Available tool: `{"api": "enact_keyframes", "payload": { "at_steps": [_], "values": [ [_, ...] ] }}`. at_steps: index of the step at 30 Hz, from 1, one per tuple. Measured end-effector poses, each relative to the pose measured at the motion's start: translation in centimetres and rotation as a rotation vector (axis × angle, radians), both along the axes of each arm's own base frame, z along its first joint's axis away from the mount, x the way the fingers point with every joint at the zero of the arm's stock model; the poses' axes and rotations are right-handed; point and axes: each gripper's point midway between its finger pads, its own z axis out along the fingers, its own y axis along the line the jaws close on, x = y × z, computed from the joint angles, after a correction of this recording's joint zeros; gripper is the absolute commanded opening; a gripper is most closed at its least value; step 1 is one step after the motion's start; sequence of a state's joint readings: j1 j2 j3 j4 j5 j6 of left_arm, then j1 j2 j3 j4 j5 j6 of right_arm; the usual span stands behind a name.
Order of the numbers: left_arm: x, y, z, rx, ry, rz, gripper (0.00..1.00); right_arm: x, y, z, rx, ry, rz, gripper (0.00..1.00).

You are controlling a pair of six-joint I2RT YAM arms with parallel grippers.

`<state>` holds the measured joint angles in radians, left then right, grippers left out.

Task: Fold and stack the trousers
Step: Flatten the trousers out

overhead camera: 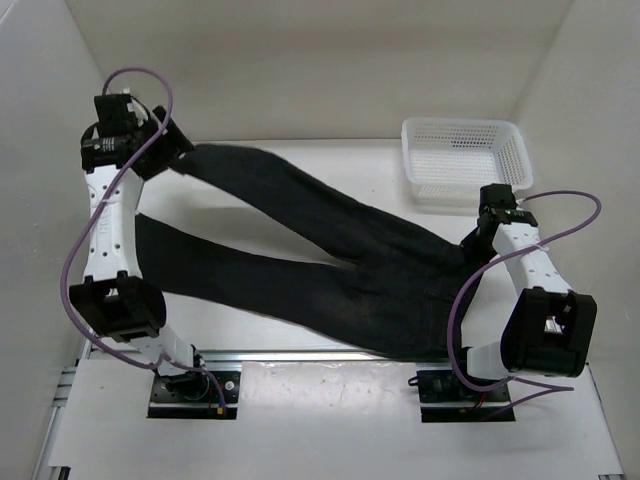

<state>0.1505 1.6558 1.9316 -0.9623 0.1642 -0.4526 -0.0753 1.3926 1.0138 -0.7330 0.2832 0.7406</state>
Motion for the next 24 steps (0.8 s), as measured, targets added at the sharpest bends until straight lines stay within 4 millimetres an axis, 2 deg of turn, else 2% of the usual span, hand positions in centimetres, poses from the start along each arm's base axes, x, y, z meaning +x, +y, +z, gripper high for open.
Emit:
{"api": "enact_keyframes", "payload": {
  "at_steps": [1, 4, 8, 9, 10, 11, 13, 14, 15, 16, 17, 19, 20, 22, 23, 24],
  "values": [
    [-0.3, 0.5, -1.5, 0.0, 0.03, 0.017, 0.99, -0.1, -0.1, -0.1, -0.002, 0.001, -0.004, 0.0],
    [0.0, 1.9, -7.6, -0.016, 0.177, 0.055, 0.99, -0.3, -0.4, -0.3, -0.001, 0.009, -0.013, 0.0],
    [0.5, 2.6, -17.7, -0.038, 0.427, 0.072, 0.87, -0.4, -0.8, -0.2, -0.002, 0.006, -0.028, 0.0],
    [0.4, 2.5, -19.1, -0.039, 0.465, 0.071, 0.6, -0.5, -0.9, -0.2, -0.002, 0.005, -0.031, 0.0],
    [0.3, 2.4, -19.8, -0.042, 0.487, 0.074, 0.52, -0.5, -1.0, -0.2, -0.001, 0.005, -0.036, 0.0],
    [0.2, 2.3, -20.2, -0.038, 0.503, 0.072, 0.48, -0.5, -1.2, -0.2, -0.001, 0.005, -0.04, 0.0],
    [0.3, 2.2, -19.7, -0.029, 0.5, 0.067, 0.29, -0.6, -1.6, -0.1, -0.002, 0.003, -0.049, 0.0],
    [0.7, 2.4, -19.0, -0.021, 0.482, 0.067, 0.3, -0.6, -1.8, -0.1, -0.003, 0.001, -0.055, 0.0],
    [1.2, 2.5, -18.2, -0.011, 0.458, 0.069, 0.55, -0.7, -2.0, 0.0, -0.004, 0.001, -0.06, 0.0],
    [1.7, 2.6, -17.4, -0.001, 0.433, 0.068, 0.74, -0.7, -2.2, 0.0, -0.006, 0.0, -0.066, 0.0],
    [2.2, 2.9, -16.6, 0.013, 0.416, 0.075, 0.81, -0.8, -2.4, 0.0, -0.008, 0.0, -0.068, 0.0],
    [3.0, 3.4, -15.6, 0.028, 0.399, 0.099, 0.82, -0.8, -2.5, 0.1, -0.008, 0.0, -0.071, 0.0],
    [3.4, 3.7, -15.4, 0.033, 0.397, 0.11, 0.63, -0.8, -2.5, 0.1, -0.008, 0.0, -0.07, 0.0],
    [4.7, 4.2, -16.0, 0.028, 0.412, 0.131, 0.37, -0.8, -2.5, 0.0, -0.008, 0.0, -0.07, 0.0],
    [5.5, 4.6, -16.8, 0.033, 0.428, 0.133, 0.29, -0.8, -2.5, 0.1, -0.008, 0.0, -0.07, 0.0],
    [6.0, 5.0, -18.1, 0.034, 0.453, 0.139, 0.25, -0.8, -2.5, 0.1, -0.008, 0.0, -0.069, 0.0]
  ]
}}
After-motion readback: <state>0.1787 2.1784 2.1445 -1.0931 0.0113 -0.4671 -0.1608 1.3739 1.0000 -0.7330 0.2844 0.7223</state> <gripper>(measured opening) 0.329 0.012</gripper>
